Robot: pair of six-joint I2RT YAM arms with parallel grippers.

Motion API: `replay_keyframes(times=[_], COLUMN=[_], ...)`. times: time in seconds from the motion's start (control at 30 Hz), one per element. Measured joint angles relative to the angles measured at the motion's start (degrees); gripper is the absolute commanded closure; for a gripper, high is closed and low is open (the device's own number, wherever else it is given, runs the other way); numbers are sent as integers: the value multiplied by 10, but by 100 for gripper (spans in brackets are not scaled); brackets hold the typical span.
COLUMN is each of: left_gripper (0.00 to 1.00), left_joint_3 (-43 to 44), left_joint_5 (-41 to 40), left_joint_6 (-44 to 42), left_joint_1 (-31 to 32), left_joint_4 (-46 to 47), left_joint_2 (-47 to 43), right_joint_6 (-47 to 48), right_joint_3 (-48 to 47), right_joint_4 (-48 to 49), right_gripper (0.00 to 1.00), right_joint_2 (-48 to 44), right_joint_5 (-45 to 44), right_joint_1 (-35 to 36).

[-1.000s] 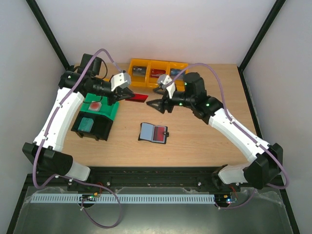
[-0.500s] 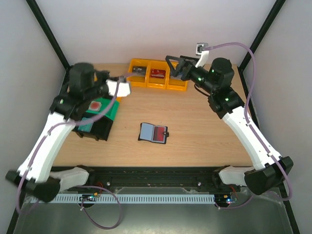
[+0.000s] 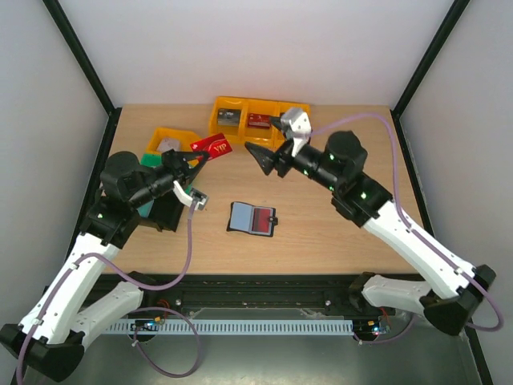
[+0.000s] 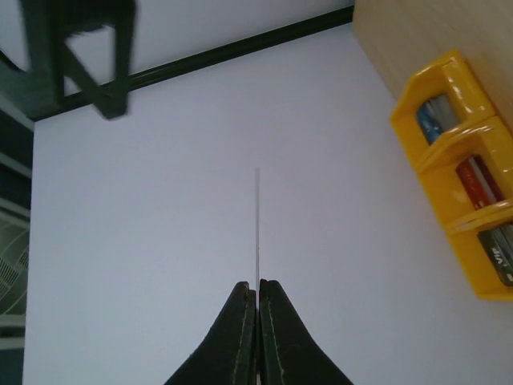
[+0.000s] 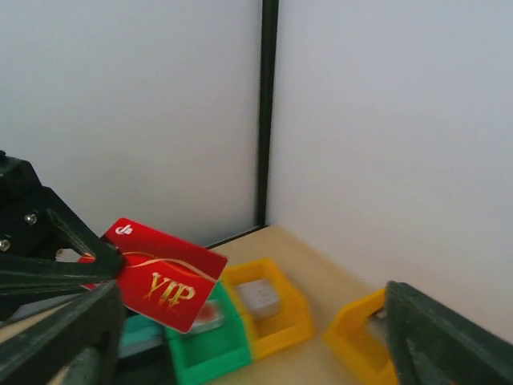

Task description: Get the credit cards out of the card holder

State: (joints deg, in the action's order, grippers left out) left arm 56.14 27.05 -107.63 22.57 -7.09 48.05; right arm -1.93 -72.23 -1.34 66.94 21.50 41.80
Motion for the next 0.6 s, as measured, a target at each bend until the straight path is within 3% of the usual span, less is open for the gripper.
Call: replay_keyframes(times=[0.03, 0.13, 0.23, 0.33, 0.47, 0.6], left_gripper=[98, 98, 98, 98, 98, 98], left_joint_3=[-9, -19, -19, -19, -19, -19], left_joint_5=[0, -3, -11, -21, -37, -51], left_joint_6=[-11, -30, -33, -29, -20, -7], left_joint_1=[0, 0, 0, 2, 8, 19], left_joint_4=[-1, -1, 1, 1, 0, 1], left_joint_2=[-1, -1, -5, -10, -11, -11], right_joint_6=[50, 217, 429, 612, 778, 876], right_joint_3=[22, 108, 221, 303, 323, 312], right_joint_4=[17, 98, 209, 310, 413, 501], right_gripper=[26, 17, 35, 36, 40, 44], right_joint_2=[-19, -70, -101, -82, -19, 33], right_joint_5=[-18, -70, -114, -166, -219, -249], right_joint_1=[9, 42, 88, 131, 168, 184])
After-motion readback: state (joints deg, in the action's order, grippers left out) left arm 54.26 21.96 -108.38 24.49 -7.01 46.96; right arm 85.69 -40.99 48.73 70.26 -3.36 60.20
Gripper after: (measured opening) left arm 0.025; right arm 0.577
